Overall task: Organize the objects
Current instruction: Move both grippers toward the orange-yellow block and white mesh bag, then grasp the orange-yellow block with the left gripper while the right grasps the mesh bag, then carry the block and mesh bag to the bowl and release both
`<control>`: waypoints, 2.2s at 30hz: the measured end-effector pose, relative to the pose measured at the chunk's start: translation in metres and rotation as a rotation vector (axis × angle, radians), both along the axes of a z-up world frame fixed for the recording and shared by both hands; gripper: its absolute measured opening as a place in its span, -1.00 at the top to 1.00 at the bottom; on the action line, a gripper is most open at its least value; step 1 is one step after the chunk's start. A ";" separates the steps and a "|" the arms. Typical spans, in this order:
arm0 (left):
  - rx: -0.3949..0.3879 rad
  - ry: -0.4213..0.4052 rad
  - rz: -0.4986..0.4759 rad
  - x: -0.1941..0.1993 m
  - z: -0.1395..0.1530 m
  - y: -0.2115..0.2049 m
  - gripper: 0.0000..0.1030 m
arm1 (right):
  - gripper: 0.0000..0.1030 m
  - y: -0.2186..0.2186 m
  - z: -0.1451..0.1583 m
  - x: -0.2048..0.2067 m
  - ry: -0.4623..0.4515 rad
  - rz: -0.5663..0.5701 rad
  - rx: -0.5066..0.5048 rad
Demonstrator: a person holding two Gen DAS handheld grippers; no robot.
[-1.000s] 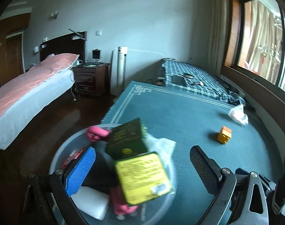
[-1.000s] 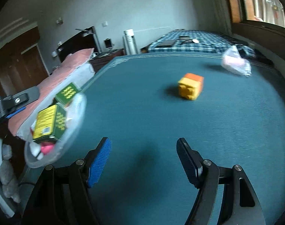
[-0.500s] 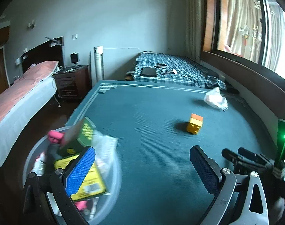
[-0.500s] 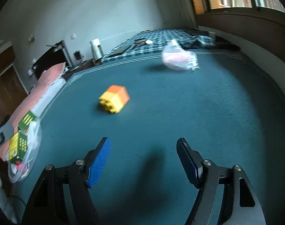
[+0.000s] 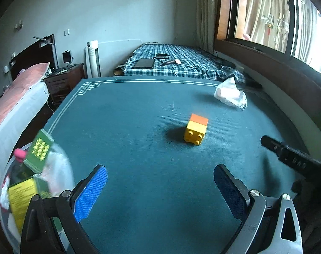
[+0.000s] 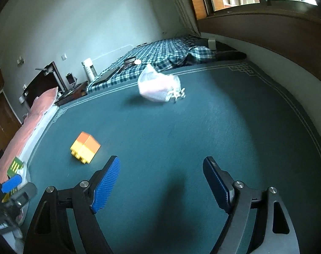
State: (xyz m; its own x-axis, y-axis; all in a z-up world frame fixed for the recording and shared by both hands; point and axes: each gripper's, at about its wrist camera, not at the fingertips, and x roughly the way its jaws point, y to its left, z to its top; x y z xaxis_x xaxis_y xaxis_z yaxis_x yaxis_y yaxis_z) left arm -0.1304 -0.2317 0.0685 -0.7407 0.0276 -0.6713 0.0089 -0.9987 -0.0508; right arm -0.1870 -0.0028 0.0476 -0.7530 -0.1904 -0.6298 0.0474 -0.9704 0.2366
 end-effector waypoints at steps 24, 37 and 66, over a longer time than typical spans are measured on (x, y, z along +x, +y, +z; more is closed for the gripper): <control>0.027 -0.069 0.013 -0.094 -0.035 0.029 -0.94 | -0.81 -0.033 0.023 -0.150 0.074 0.023 0.178; 0.074 -0.097 -0.005 -0.106 -0.040 0.028 -0.35 | -0.39 -0.041 -0.008 -0.185 -0.047 0.074 0.211; 0.107 0.010 -0.004 -0.027 -0.007 0.015 0.32 | -0.39 -0.023 -0.013 -0.022 0.011 0.019 0.091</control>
State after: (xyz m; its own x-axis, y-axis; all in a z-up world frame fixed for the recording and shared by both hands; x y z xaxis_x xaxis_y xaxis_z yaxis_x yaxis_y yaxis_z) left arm -0.1579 -0.2168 0.0617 -0.7469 0.1020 -0.6570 0.0036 -0.9875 -0.1575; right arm -0.2089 -0.0254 0.0349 -0.7569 -0.1475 -0.6367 0.0685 -0.9867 0.1471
